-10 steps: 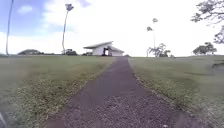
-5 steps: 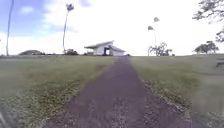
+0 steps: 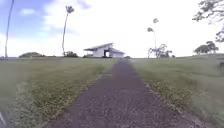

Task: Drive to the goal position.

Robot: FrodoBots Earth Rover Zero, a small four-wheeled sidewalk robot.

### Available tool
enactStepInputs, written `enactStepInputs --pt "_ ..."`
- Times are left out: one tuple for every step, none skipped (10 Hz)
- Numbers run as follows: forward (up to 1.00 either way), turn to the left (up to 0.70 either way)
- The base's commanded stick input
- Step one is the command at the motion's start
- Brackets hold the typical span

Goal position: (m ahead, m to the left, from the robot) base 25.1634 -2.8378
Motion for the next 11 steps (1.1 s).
enactStepInputs --pt "0.70 0.00" --pt "0.70 0.00" --pt "0.70 0.00" --pt "0.70 0.00" --pt "0.70 0.00" --pt "0.70 0.00" --pt "0.70 0.00" --pt "0.70 0.00" --pt "0.70 0.00" --pt "0.70 0.00" --pt "0.70 0.00"
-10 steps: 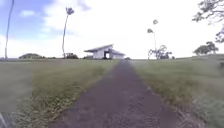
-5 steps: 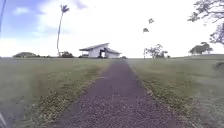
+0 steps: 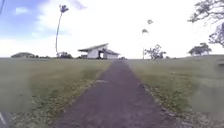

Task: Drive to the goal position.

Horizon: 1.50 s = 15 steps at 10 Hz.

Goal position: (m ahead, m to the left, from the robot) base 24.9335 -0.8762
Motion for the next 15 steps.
enactStepInputs --pt "0.70 0.00" --pt "0.70 0.00" --pt "0.70 0.00" --pt "0.70 0.00" --pt "0.70 -0.35" --pt "0.70 -0.35" --pt "0.70 -0.35" --pt "0.70 -0.16" --pt "0.70 0.00" --pt "0.70 0.00" --pt "0.70 0.00" --pt "0.70 0.00" --pt "0.70 0.00" --pt "0.70 0.00" --pt "0.70 0.00"
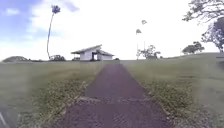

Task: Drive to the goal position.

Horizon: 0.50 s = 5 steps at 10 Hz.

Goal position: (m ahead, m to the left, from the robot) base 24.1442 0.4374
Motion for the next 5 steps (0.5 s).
enactStepInputs --pt "0.70 0.00" --pt "0.70 0.00" --pt "0.70 0.00" --pt "0.70 0.00" --pt "0.70 0.00"
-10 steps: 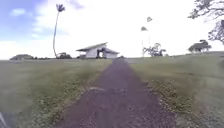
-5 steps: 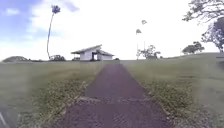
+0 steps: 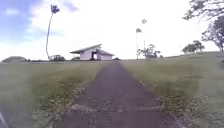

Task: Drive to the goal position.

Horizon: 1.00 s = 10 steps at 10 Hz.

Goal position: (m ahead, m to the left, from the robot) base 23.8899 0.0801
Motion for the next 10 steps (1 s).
enactStepInputs --pt "0.70 0.00" --pt "0.70 0.00" --pt "0.70 0.00" --pt "0.70 -0.05" --pt "0.70 -0.34" --pt "0.70 -0.35" --pt "0.70 -0.08" --pt "0.70 0.00" --pt "0.70 0.00" --pt "0.70 0.00"
